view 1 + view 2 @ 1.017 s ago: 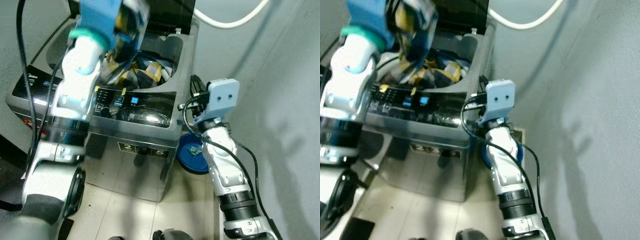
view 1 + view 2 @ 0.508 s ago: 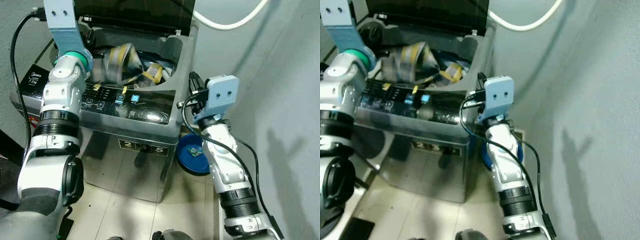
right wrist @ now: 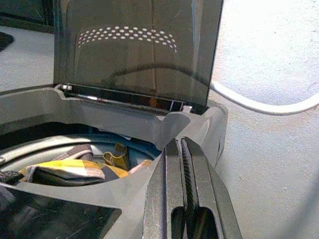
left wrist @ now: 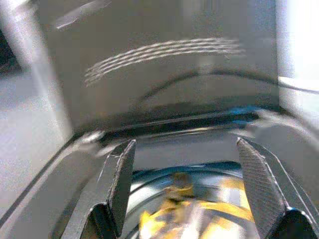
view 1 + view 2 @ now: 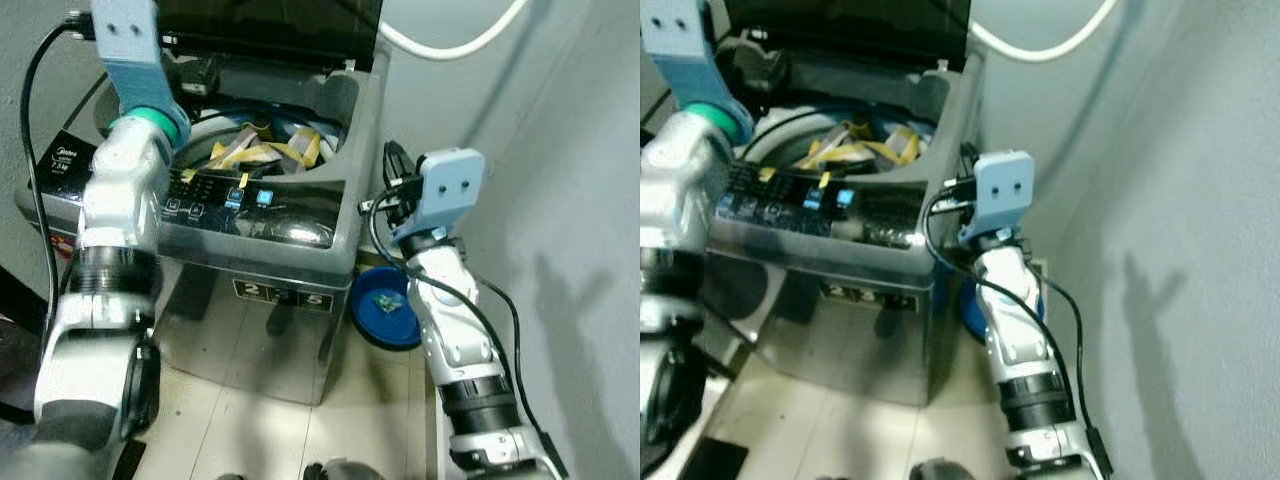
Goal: Clothes washing
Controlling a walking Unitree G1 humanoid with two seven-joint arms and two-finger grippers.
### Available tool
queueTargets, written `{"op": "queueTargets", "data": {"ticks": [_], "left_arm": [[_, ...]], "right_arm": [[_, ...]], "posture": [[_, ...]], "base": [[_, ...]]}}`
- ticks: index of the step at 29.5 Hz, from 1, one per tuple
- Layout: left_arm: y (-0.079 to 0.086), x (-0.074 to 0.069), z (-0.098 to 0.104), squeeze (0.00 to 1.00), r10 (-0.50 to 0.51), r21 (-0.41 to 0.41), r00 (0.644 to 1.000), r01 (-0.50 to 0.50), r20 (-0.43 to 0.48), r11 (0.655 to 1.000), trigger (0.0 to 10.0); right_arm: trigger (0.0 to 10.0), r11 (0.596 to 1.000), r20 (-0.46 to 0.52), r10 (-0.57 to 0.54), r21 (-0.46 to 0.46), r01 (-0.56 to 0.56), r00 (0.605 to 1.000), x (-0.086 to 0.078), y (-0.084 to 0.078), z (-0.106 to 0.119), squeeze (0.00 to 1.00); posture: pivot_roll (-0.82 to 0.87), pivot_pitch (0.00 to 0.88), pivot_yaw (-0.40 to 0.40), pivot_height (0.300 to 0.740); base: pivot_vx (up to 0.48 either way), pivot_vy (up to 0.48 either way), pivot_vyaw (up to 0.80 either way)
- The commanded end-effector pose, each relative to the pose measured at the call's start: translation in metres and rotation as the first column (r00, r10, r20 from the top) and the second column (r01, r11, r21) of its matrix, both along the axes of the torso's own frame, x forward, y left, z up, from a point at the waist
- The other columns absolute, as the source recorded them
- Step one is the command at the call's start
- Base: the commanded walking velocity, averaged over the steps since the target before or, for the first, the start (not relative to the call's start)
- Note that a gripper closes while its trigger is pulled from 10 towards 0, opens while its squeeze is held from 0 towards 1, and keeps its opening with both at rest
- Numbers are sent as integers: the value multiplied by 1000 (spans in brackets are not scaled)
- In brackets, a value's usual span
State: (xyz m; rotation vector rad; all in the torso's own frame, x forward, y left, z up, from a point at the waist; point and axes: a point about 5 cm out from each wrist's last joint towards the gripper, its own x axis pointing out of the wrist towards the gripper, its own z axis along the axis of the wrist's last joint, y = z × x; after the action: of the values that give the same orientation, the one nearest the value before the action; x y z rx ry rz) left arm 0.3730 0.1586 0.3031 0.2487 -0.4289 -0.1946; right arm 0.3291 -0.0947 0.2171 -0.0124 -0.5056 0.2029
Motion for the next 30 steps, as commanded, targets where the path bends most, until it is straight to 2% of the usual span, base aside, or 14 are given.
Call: {"op": "queueTargets", "data": {"ticks": [1,2,3,4,5,8,10,13,18,19,23,30], "left_arm": [[-10,-11,2,0,-28,72,998,24,61,997,10000],[-10,-11,2,0,-28,72,998,24,61,997,10000],[-14,-20,-4,0,-47,92,996,40,74,995,10000],[-14,-20,-4,0,-47,92,996,40,74,995,10000],[-16,-30,-12,0,-52,112,994,41,97,993,10000],[-16,-45,-25,0,-50,80,994,42,99,996,10000],[-16,-45,-25,0,-50,80,994,42,99,996,10000],[-12,-60,-36,0,-35,27,996,33,86,999,10000],[-12,-63,-37,0,-35,28,995,32,89,999,10000],[-11,-63,-41,0,-18,-19,997,20,70,1000,10000],[-11,-64,-46,0,3,-73,999,1,45,997,10000],[-12,-63,-50,0,11,-68,999,-9,35,998,10000]], "right_arm": [[10000,1000,-12,1,10,-1,1000,-2,1,-3,0],[10000,1000,-12,1,10,-1,1000,-2,1,-3,0],[10000,1000,-11,0,13,0,1000,-2,1,-2,0],[10000,1000,-11,0,13,0,1000,-2,1,-2,0],[10000,1000,-9,-1,17,1,1000,-2,0,-1,0],[10000,1000,3,0,27,0,1000,-3,0,2,0],[10000,1000,3,0,27,0,1000,-3,0,2,0],[10000,999,39,2,54,-4,999,-2,0,14,0],[10000,998,45,2,57,-4,999,-2,0,16,0],[10000,996,42,4,88,-8,999,1,0,19,0],[10000,992,37,11,122,-15,999,5,0,23,0],[10000,992,29,26,120,-30,999,6,4,21,0]], "posture": [[20,11,37,740],[20,11,37,740],[24,14,37,740],[24,14,37,740],[27,14,35,740],[35,15,29,740],[35,15,29,740],[44,14,18,740],[44,14,18,740],[51,0,-3,740],[52,0,-8,740],[50,0,8,740]], "base": [[0,0,0],[0,0,0],[0,0,0],[0,0,0],[0,0,0],[0,0,0],[0,0,0],[0,0,0],[0,0,0],[0,0,0],[0,0,0],[0,0,0]]}}
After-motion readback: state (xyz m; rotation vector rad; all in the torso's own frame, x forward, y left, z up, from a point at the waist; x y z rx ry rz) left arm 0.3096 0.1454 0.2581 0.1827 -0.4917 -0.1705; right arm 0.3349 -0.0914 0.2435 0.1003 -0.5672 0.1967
